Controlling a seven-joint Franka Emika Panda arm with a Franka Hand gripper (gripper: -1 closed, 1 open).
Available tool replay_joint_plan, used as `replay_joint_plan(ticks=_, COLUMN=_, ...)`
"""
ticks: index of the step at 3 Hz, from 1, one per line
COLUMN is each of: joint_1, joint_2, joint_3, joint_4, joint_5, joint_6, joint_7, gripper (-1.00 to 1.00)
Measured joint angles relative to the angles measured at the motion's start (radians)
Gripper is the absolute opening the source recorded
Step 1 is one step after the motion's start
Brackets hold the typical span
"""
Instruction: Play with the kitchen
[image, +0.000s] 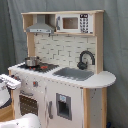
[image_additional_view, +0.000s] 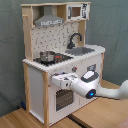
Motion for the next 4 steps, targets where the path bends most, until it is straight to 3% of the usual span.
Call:
replay_joint_plan(ticks=1, joint_1=0.062, joint_2=0.009, joint_3=-0.028, joint_4=-0.077, joint_5=0.000, joint_6=0.003, joint_7=-0.011, gripper=1.00)
replay_joint_plan(ticks=3, joint_1=0.244, joint_2=0.016, joint_3=-0.034, joint_4=-0.179, joint_5=0.004, joint_6=0.000, joint_7=-0.009, gripper=1.00)
replay_joint_plan(ticks=4, joint_1=0.326, joint_2=0.016, joint_3=-0.044, joint_4=-0.252, joint_5=0.004, joint_6=0.000, joint_7=-0.009, gripper=1.00)
